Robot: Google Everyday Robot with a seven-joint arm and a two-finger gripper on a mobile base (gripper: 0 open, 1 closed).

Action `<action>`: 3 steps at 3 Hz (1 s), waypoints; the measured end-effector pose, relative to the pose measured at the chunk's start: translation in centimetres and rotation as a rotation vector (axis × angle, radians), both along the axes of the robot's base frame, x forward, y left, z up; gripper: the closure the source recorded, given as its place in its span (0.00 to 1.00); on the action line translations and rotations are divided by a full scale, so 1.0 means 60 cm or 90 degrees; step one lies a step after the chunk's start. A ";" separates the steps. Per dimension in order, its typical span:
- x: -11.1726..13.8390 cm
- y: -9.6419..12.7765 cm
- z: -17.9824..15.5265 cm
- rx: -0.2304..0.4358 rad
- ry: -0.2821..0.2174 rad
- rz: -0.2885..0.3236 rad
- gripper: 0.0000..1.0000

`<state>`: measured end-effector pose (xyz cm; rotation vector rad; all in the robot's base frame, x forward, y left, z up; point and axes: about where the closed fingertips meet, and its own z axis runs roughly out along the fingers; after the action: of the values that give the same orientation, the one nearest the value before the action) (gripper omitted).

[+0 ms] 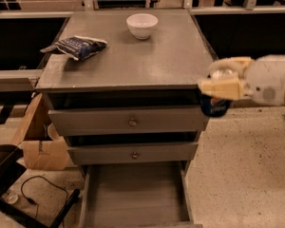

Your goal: Pick pepsi can from bottom drawer and place on counter

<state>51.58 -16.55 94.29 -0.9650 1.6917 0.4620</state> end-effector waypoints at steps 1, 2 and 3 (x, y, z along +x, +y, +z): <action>0.119 -0.007 0.071 0.048 -0.016 -0.037 1.00; 0.263 0.056 0.140 0.100 -0.052 -0.022 1.00; 0.347 0.166 0.131 0.126 -0.048 0.027 1.00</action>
Offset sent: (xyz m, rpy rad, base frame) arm 0.2435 0.1517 0.1343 0.2207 -0.1367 0.1370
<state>72.39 -6.57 102.14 -0.8643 1.5296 0.6014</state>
